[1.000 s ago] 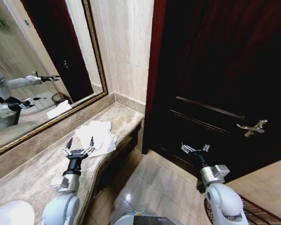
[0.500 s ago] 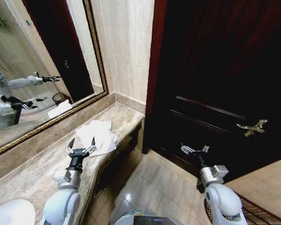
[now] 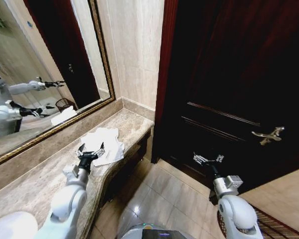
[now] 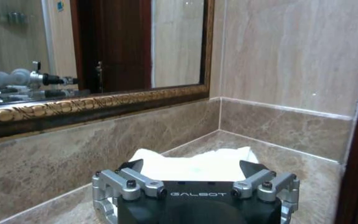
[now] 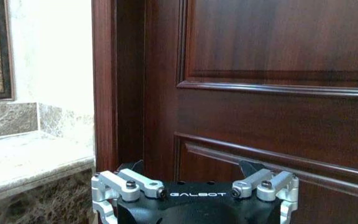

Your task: Discard the used towel into the hamper.

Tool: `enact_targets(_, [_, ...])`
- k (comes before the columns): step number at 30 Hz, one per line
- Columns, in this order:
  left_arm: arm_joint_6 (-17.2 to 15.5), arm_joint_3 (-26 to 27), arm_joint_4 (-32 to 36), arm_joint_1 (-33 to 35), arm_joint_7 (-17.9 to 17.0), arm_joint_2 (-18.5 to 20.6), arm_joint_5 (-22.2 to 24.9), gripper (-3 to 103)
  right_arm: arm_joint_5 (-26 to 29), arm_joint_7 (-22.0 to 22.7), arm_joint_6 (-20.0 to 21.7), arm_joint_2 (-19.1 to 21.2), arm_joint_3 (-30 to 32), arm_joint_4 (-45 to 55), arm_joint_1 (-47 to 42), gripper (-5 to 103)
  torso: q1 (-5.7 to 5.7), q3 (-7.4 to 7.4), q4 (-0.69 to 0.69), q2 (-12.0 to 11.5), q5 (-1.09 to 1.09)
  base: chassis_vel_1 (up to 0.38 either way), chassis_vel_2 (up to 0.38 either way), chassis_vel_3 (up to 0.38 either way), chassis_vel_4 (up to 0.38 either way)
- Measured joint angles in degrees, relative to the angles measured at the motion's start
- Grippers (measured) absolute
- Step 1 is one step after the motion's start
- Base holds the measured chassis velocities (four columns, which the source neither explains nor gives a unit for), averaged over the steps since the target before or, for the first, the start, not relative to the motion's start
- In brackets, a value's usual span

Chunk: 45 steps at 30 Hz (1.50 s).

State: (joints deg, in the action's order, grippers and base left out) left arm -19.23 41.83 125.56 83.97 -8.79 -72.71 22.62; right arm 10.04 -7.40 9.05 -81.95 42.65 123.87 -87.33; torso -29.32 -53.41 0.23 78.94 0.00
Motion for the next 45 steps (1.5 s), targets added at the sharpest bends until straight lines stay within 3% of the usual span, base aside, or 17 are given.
enact_targets(16, [-5.1, -4.4, -8.4, -8.3, -3.4, 6.5, 5.4, 100, -1.5, 0.2, 1.4, 0.3, -0.5, -0.8, 2.1, 100, 0.00, 0.00, 0.00, 0.0, 0.00, 0.000, 0.000, 0.000, 0.000])
enact_targets(21, [-8.4, -6.4, -10.0, -10.2, -7.4, 7.9, 10.7, 100, -2.1, 0.2, 1.4, 0.1, -1.0, -1.6, 2.5, 100, 0.00, 0.00, 0.00, 0.0, 0.00, 0.000, 0.000, 0.000, 0.000])
enact_targets(22, [-10.3, -7.2, -10.4, -11.0, -8.6, 8.5, 12.6, 100, -2.5, 0.2, 1.4, 0.2, -1.3, -1.9, 2.9, 100, 0.00, 0.00, 0.00, 0.0, 0.00, 0.000, 0.000, 0.000, 0.000])
enact_targets(31, [-13.9, -8.9, -11.6, -13.1, -10.7, 8.9, 13.1, 100, -3.2, 0.2, 1.8, 0.1, -1.6, -1.8, 3.5, 100, 0.00, 0.00, 0.00, 0.0, 0.00, 0.000, 0.000, 0.000, 0.000])
enact_targets(39, [-14.8, -9.8, -13.4, -14.7, -10.9, 9.8, 13.2, 102, -3.3, 0.1, 1.2, 0.0, -1.5, -1.7, 3.1, 100, 0.00, 0.00, 0.00, 0.0, 0.00, 0.000, 0.000, 0.000, 0.000])
enact_targets(42, [-14.8, -9.8, -13.7, -14.7, -10.8, 10.0, 13.2, 99, -3.3, 0.1, 0.8, 0.0, -1.4, -1.7, 3.1, 100, 0.00, 0.00, 0.00, 0.0, 0.00, 0.000, 0.000, 0.000, 0.000])
enact_targets(43, [-14.7, -9.8, -14.1, -14.7, -10.7, 10.1, 13.1, 89, -3.1, 0.1, 0.8, 0.0, -1.2, -1.4, 2.9, 100, 0.00, 0.00, 0.00, 0.0, 0.01, 0.000, 0.000, 0.000, 0.000])
enact_targets(45, [-14.6, -9.7, -14.2, -14.7, -10.6, 10.2, 13.1, 83, -3.0, 0.1, 0.7, 0.0, -1.1, -1.2, 2.8, 100, 0.00, 0.01, 0.00, 0.0, 0.00, 0.000, 0.000, 0.000, 0.000])
